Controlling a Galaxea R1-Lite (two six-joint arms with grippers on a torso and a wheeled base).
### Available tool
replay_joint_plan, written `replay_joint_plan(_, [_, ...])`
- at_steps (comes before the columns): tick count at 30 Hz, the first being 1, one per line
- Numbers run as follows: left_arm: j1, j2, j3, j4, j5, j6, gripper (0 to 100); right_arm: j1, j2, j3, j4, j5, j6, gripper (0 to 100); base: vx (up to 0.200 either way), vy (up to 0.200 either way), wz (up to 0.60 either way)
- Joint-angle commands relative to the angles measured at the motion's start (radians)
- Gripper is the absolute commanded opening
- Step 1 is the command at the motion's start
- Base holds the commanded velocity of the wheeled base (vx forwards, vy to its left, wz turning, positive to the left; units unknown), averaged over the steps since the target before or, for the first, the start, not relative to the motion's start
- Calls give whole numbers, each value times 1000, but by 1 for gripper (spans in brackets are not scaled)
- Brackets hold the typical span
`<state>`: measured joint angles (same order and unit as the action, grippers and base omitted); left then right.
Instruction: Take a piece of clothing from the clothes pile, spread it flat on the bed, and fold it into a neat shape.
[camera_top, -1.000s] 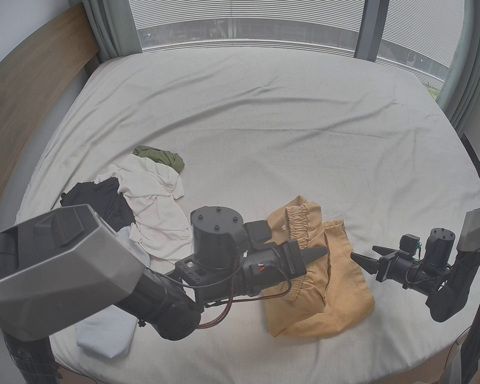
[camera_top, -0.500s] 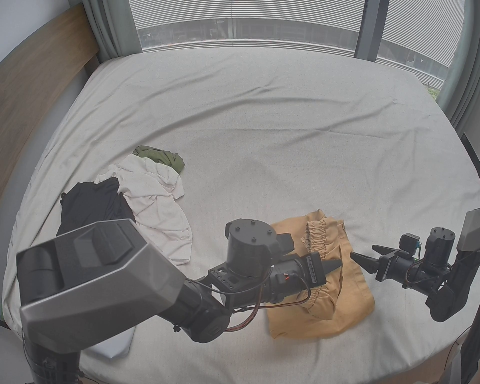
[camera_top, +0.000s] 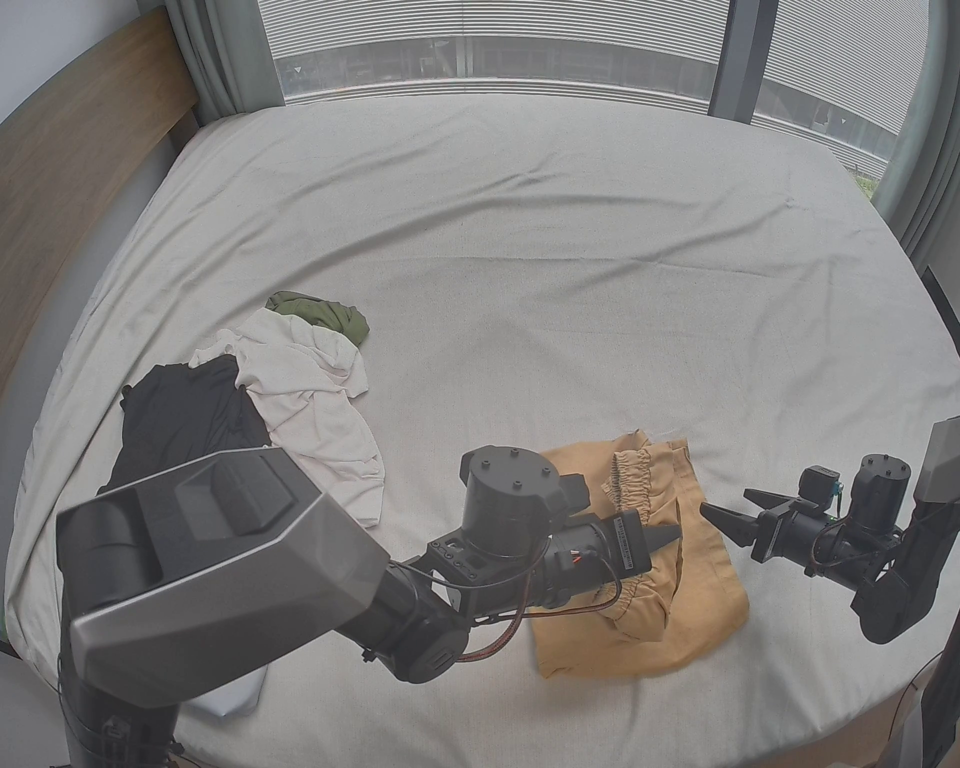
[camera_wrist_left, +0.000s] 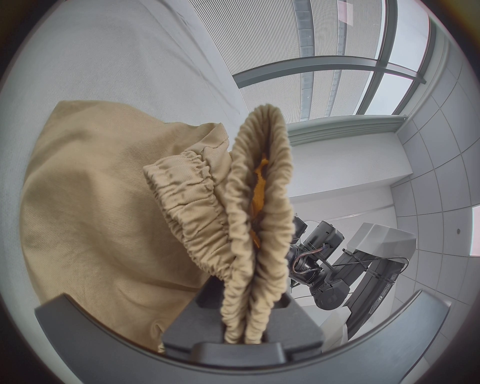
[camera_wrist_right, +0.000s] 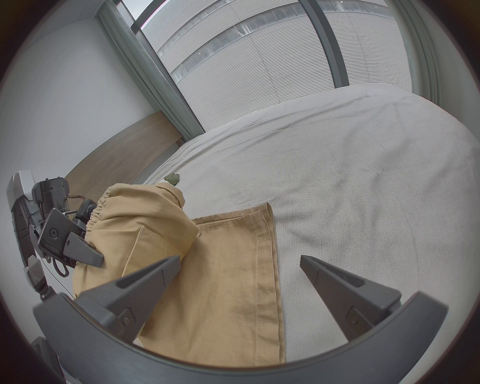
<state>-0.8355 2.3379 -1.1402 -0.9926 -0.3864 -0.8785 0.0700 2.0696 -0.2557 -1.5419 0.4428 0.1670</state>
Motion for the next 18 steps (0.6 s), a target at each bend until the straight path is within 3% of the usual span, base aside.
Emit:
replay_joint_plan(1, [1,3,-7,0,0,1,100,1,-6,0,0,1,0,100,0,0,0])
replay_joint_plan(18, [13,6,-36,15,67,47,100,-6,-14,1,0,1,0,100,0,0,0])
